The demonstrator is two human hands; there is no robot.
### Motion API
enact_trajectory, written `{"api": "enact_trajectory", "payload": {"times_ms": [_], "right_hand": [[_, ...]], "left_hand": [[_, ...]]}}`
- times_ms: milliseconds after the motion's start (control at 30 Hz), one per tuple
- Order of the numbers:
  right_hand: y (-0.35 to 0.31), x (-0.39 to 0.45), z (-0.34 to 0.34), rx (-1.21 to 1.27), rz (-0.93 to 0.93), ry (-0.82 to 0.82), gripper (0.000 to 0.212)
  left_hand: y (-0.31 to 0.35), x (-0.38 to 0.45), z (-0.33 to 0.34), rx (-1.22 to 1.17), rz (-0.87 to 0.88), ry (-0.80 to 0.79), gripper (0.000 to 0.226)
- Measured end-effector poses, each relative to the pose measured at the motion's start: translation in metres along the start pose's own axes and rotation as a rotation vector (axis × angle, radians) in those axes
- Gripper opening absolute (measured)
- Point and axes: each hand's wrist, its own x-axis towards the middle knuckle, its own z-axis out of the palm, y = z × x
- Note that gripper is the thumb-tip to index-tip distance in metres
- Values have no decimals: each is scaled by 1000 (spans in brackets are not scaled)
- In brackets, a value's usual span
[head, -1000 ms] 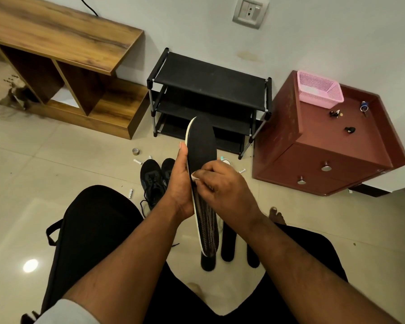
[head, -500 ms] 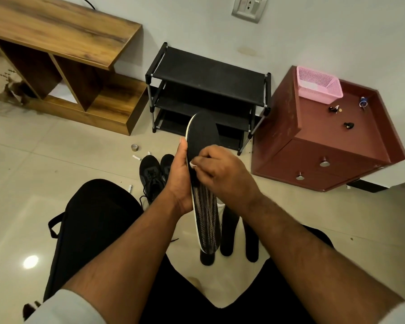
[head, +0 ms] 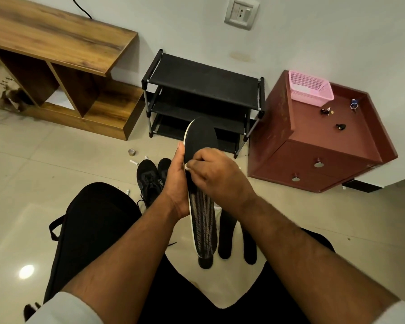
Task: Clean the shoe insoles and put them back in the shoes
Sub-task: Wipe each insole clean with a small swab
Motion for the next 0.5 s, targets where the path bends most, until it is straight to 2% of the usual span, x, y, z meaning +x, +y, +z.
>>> {"api": "enact_trajectory", "payload": {"times_ms": [233,500], "right_hand": [[-11,-44,9,59,-55,-101,32],[2,-16,2,-5,8,-44,28]], "left_hand": [[7,3,1,53,24,29,87],[-1,-1,-1,39,24,15,77]]}}
